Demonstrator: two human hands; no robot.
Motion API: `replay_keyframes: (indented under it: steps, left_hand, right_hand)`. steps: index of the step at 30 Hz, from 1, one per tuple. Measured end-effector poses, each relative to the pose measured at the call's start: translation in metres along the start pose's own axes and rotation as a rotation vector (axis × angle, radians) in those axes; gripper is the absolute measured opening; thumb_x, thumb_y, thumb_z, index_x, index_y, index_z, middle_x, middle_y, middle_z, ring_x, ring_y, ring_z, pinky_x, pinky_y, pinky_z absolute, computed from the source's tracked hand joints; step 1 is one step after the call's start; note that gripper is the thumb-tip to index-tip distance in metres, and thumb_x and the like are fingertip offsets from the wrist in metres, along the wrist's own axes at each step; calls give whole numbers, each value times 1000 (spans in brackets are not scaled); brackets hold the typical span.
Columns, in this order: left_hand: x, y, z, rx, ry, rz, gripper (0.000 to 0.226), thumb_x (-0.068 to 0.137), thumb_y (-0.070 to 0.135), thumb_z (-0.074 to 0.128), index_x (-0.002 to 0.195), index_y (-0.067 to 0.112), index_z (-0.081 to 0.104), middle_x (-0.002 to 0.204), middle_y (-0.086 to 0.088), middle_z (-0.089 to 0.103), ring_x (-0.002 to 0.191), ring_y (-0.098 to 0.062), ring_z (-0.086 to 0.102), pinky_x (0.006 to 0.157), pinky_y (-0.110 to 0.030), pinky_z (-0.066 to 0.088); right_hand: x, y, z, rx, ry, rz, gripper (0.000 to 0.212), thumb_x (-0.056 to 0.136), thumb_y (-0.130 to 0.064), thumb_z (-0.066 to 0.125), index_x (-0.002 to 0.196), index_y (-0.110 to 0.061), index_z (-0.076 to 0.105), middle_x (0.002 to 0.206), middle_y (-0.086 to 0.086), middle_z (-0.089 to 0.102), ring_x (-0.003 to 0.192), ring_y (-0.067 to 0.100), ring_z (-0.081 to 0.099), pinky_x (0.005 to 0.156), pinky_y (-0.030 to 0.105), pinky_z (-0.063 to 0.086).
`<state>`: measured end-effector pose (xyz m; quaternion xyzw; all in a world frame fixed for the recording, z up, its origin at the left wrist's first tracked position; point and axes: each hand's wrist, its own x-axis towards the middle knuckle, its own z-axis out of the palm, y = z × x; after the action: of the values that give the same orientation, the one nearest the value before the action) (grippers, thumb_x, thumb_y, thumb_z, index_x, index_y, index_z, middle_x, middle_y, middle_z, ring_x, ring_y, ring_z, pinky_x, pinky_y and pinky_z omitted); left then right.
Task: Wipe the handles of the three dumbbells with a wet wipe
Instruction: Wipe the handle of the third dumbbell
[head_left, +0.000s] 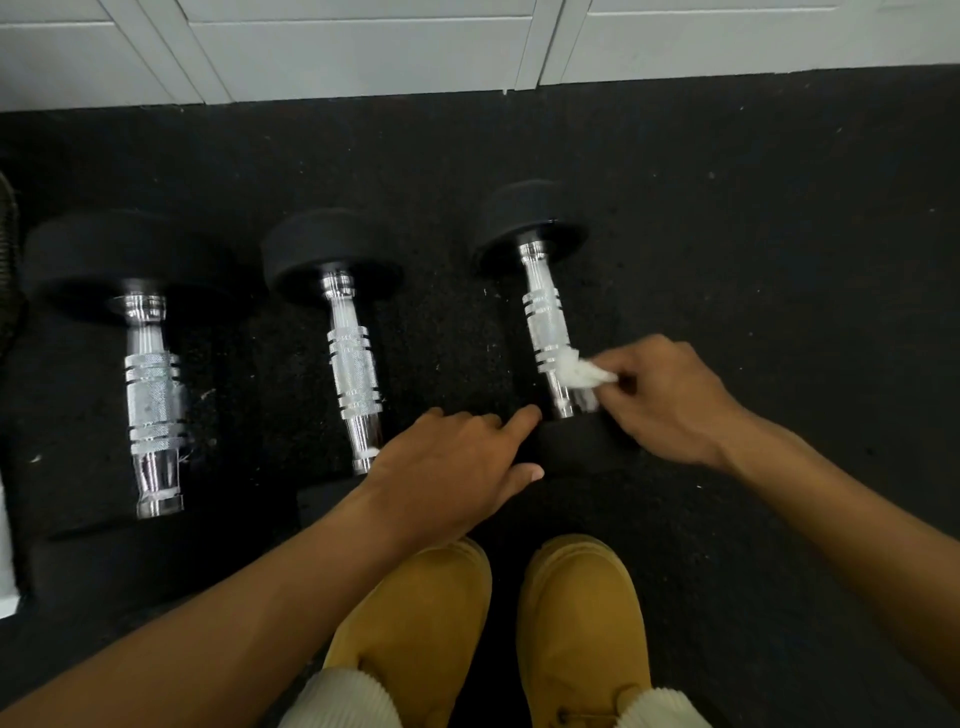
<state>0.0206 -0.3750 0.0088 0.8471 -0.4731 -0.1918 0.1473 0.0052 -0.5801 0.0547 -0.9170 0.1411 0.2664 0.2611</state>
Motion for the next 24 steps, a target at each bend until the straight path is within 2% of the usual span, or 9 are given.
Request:
replay_keyframes:
  steps: [3, 7, 10, 12, 14, 16, 18, 22, 24]
  left_hand:
    - [0, 0, 0, -5, 4, 2, 52, 97, 52, 22, 141, 24, 17, 107, -1, 62, 91, -22, 60, 80, -38, 45]
    - [0, 1, 0, -3, 6, -5, 53, 97, 52, 22, 141, 23, 17, 109, -2, 62, 93, -22, 60, 81, -39, 45]
    - [0, 0, 1, 12, -3, -4, 54, 97, 53, 21, 142, 23, 16, 109, -2, 62, 93, -22, 60, 81, -38, 45]
    - [0, 1, 1, 13, -8, -5, 54, 97, 53, 21, 142, 24, 15, 110, -2, 62, 94, -22, 60, 81, -38, 44]
    - [0, 1, 0, 8, -8, -6, 54, 96, 53, 21, 142, 25, 15, 111, -1, 61, 95, -21, 60, 82, -37, 44]
    - [0, 1, 0, 3, -5, -6, 54, 96, 53, 21, 142, 25, 15, 112, -2, 61, 95, -22, 60, 82, -38, 44]
    - [0, 1, 1, 6, -2, -6, 54, 96, 54, 21, 141, 24, 16, 111, -2, 62, 94, -22, 60, 81, -38, 45]
    - [0, 1, 1, 14, 7, 1, 53, 97, 52, 22, 140, 23, 18, 110, -3, 62, 93, -23, 60, 80, -39, 44]
    - [-1, -1, 1, 8, 9, 4, 52, 97, 52, 22, 140, 23, 18, 111, -3, 62, 94, -24, 60, 81, -39, 44]
  right_hand:
    - [3, -3, -6, -43, -48, 12, 21, 85, -15, 52, 72, -19, 67, 68, 2, 64, 63, 16, 59, 48, 22, 39]
    - [31, -13, -3, 97, 179, 109, 20, 83, -15, 53, 75, -8, 70, 72, 12, 67, 58, 17, 57, 49, 26, 41]
    - [53, -23, 1, 217, 315, 156, 22, 80, -10, 49, 80, -4, 70, 76, 13, 70, 64, 20, 62, 48, 24, 43]
    - [67, -30, -3, 237, 403, 155, 22, 81, -9, 48, 80, 0, 68, 76, 15, 68, 68, 22, 60, 48, 28, 38]
    - [77, -36, -9, 253, 504, 141, 23, 82, -12, 48, 76, 1, 66, 70, 10, 64, 69, 20, 57, 48, 26, 37]
    - [79, -37, -10, 272, 545, 127, 24, 83, -12, 48, 71, 1, 63, 63, 6, 58, 60, 16, 52, 41, 20, 34]
    - [72, -32, -4, 222, 488, 90, 25, 86, -12, 48, 67, -2, 60, 61, 6, 55, 56, 15, 49, 40, 21, 29]
    - [36, -10, 6, 79, 231, 43, 26, 89, -16, 49, 65, -12, 59, 58, 2, 55, 51, 13, 50, 39, 14, 31]
    - [18, 1, 1, 33, 74, 29, 23, 89, -17, 51, 70, -15, 63, 60, 1, 59, 53, 11, 52, 46, 21, 36]
